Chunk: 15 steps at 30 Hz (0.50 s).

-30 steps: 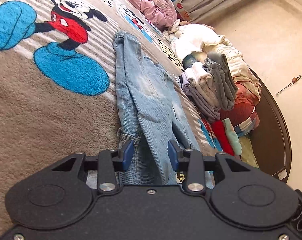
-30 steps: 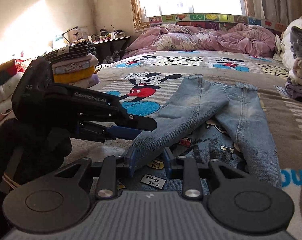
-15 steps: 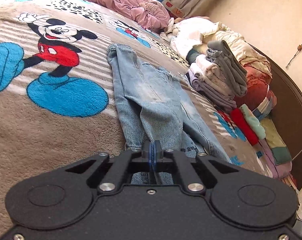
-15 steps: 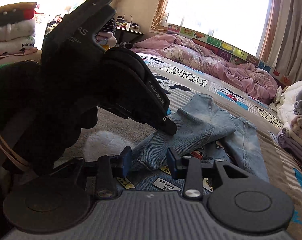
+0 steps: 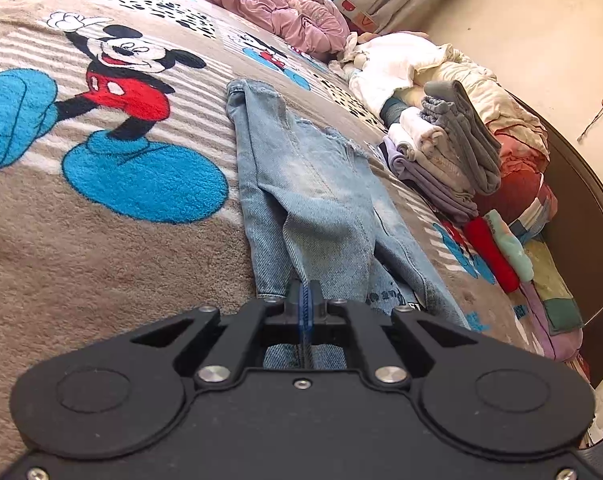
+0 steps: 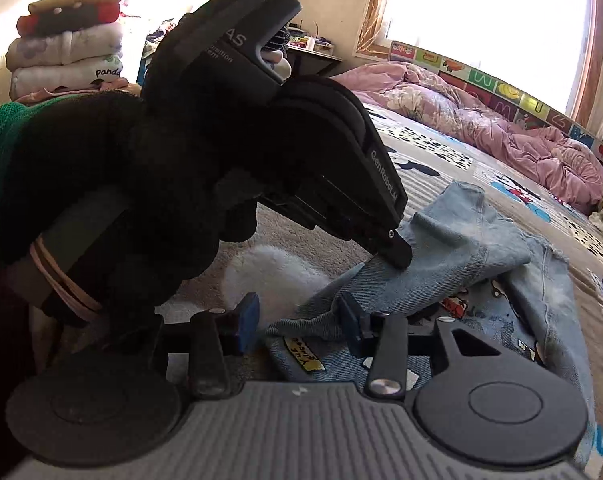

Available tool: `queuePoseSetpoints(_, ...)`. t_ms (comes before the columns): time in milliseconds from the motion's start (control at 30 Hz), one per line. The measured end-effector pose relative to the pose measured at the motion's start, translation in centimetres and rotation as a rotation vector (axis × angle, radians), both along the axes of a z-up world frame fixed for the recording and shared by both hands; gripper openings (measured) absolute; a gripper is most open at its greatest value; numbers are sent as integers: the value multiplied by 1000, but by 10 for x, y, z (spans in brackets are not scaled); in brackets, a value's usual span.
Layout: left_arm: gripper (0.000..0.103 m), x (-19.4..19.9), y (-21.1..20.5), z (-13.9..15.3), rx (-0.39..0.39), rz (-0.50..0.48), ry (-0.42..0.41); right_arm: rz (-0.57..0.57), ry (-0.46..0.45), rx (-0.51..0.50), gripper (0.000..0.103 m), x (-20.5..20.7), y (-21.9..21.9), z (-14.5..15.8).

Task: Fold clothes
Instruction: 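Grasp the folded jacket edge with the left gripper while the right gripper hovers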

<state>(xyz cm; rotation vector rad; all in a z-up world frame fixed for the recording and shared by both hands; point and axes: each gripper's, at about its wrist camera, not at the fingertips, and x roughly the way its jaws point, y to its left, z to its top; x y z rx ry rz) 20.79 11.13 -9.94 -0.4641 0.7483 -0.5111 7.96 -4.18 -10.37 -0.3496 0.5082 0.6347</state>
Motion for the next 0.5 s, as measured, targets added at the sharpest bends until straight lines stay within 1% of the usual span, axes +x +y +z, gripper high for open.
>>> queuePoseSetpoints(133,0,1,2,-1,-7,0,5,30,58,9,49,8,-3,1)
queuePoseSetpoints(267,2,2,4,0,-14,4,6,61,116,18,50,16,-6,1)
queuePoseSetpoints(333,2,1,9,4,-30,28,-5,64,127,18,50,17,-6,2)
queuePoseSetpoints(433,6,-2,19,16,-85,37,-35,54,111,23,50,12,-5,0)
queuePoseSetpoints(467,13,-1,23,22,-116,37,-45,50,107,29,51,10,-5,-1)
queuePoseSetpoints(500,21,1,25,27,-130,39,-52,47,104,36,51,9,-5,-1)
